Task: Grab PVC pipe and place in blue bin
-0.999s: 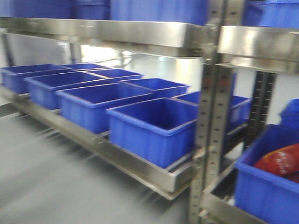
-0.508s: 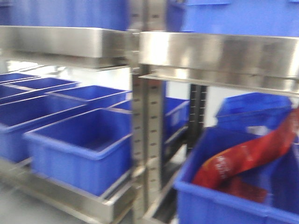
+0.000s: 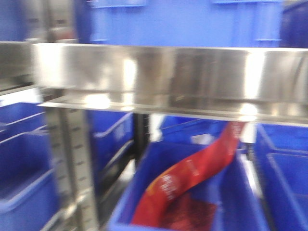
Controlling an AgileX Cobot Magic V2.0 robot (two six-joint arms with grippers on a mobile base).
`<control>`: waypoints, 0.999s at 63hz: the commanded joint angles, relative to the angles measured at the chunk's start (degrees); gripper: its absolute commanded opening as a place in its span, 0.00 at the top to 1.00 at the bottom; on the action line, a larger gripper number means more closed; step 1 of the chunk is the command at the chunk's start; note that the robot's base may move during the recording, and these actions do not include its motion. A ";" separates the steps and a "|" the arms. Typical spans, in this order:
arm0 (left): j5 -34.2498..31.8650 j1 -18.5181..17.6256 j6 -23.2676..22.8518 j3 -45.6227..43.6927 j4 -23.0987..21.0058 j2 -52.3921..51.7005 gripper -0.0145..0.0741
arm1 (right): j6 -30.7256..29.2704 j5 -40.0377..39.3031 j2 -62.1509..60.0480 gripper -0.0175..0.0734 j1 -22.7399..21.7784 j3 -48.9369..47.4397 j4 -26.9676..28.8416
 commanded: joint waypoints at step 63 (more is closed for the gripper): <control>-1.29 0.18 -0.56 0.09 -0.44 -0.30 0.96 | -0.25 -1.48 -0.09 0.99 -0.11 0.15 -0.04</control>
